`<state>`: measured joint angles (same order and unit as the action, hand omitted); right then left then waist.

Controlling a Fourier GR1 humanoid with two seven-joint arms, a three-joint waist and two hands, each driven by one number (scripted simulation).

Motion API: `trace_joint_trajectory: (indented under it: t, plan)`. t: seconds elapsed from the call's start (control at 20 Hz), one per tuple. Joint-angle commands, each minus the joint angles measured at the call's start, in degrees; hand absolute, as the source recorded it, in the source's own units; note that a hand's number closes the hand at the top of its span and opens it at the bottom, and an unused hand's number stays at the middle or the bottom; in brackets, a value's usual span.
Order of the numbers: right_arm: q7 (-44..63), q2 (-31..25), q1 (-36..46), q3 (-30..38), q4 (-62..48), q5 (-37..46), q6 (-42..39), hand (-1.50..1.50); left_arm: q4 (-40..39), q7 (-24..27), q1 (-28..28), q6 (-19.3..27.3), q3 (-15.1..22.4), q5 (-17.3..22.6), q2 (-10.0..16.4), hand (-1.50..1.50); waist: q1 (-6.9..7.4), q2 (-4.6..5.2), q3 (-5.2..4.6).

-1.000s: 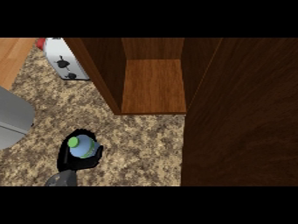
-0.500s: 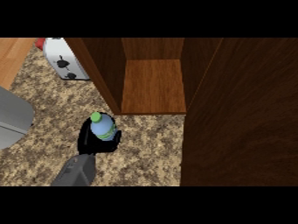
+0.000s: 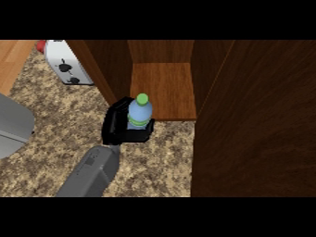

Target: Pick up the bottled water, place it into the cabinet and close the cabinet

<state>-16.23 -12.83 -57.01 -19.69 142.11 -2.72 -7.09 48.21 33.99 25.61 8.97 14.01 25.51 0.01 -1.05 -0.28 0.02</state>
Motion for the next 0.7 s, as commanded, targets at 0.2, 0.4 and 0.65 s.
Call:
trace_joint_trajectory:
  t: [0.2,0.4,0.65]
  plan:
    - [0.63,-1.1,-0.19,4.12,3.45,-5.87,-1.24,-1.5,3.34,-8.52,10.13,17.15,8.76,3.57,0.0,1.5,-0.56,0.28,0.0]
    - [0.06,-0.46,0.17,3.2,2.99,-4.07,-1.5,-1.5,-3.05,-11.51,18.91,21.08,10.14,4.65,-0.01,1.5,-1.53,0.54,-0.03]
    - [-0.29,0.67,-0.72,3.4,2.64,-4.27,-1.69,-1.5,-7.61,-11.84,22.83,26.32,11.17,9.34,-0.01,1.5,-2.2,0.64,-0.05]
